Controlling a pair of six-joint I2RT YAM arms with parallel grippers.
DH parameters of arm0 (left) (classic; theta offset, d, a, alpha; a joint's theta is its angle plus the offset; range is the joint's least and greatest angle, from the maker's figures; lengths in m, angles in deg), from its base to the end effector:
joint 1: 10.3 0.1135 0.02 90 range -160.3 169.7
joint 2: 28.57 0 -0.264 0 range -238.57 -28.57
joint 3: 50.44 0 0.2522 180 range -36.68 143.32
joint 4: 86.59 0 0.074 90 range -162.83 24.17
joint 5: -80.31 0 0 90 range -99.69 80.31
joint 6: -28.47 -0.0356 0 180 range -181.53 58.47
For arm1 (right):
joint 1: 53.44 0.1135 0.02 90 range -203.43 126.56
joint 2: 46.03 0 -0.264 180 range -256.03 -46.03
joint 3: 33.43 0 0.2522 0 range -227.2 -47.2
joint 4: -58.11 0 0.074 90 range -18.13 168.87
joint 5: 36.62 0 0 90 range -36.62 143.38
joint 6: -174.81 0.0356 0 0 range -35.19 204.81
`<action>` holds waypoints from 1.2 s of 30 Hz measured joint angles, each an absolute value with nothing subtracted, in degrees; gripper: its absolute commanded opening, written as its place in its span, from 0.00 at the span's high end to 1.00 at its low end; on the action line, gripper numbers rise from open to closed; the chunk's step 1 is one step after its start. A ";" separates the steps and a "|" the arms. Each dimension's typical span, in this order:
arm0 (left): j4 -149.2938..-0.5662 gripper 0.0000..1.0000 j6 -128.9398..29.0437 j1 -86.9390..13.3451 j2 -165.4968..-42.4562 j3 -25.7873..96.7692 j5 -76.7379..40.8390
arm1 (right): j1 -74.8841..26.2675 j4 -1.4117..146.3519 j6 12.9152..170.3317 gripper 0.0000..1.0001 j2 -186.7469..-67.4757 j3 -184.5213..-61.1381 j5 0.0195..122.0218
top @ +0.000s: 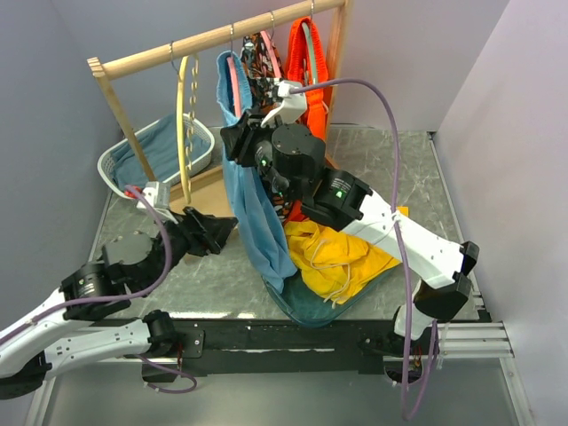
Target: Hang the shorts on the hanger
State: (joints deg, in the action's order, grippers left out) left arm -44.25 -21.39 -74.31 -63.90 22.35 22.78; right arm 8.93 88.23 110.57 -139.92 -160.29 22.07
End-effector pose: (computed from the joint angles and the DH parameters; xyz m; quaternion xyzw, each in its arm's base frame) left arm 0.0647 -0.0891 0.4107 -0.0388 0.7310 -0.3857 0.5616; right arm 0.1805 0.3049 0.5193 -0.0229 0.6915 0.3515 0.6306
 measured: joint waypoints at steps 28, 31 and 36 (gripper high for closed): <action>-51.07 0.04 -14.87 -74.31 -67.66 1.23 20.16 | 8.39 83.03 118.79 0.00 -90.04 -97.06 29.19; -51.22 0.04 -13.54 -74.31 -66.28 -1.26 20.27 | 8.39 83.03 120.03 0.00 -83.22 -88.87 28.93; -51.16 0.03 -11.66 -74.31 -66.09 -4.36 20.62 | 8.39 83.01 121.89 0.00 -76.31 -81.15 27.88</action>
